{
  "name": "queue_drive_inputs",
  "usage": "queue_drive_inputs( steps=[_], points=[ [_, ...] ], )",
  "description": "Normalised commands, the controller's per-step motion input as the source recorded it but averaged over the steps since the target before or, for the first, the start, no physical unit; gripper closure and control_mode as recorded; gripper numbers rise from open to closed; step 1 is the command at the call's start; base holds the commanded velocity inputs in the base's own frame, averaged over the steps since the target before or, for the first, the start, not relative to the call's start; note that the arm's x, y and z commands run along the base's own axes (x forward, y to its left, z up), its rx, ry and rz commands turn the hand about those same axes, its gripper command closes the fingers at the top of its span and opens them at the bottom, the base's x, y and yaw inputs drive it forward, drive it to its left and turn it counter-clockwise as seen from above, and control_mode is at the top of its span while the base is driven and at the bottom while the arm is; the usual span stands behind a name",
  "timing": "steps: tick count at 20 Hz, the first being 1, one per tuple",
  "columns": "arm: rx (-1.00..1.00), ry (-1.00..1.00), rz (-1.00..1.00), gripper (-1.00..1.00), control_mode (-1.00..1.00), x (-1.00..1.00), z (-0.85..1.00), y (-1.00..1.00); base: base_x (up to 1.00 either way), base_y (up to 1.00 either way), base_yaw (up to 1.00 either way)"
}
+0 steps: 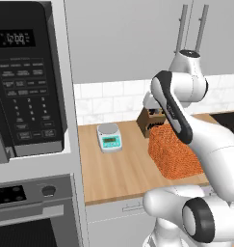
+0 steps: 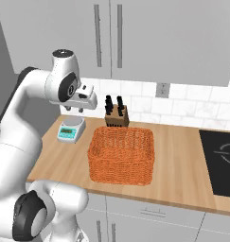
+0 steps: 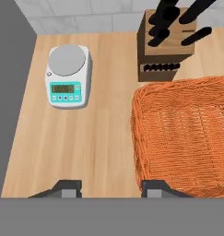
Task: Open the cabinet, pick up the bread from the cabinet and place it in the basket. Then move the basket to the dining counter.
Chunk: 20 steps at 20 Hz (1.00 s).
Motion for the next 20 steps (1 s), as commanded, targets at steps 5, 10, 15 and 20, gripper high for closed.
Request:
queue_drive_inputs(
  steps=[5, 10, 15, 20],
  points=[
    [0.00, -0.01, 0.02, -1.00, -1.00, -0.57, 0.00, 0.00, 0.00, 0.00, 0.00],
    [-0.02, -0.18, 0.03, -1.00, -1.00, -0.80, 0.30, -0.03, 0.00, 0.00, 0.00],
    [-0.04, -0.22, 0.00, -1.00, -1.00, -0.18, 0.59, -0.27, 0.00, 0.00, 0.00],
    [-0.01, -0.15, 0.00, -1.00, -1.00, 0.02, 0.72, -0.33, 0.00, 0.00, 0.00]
  ],
)
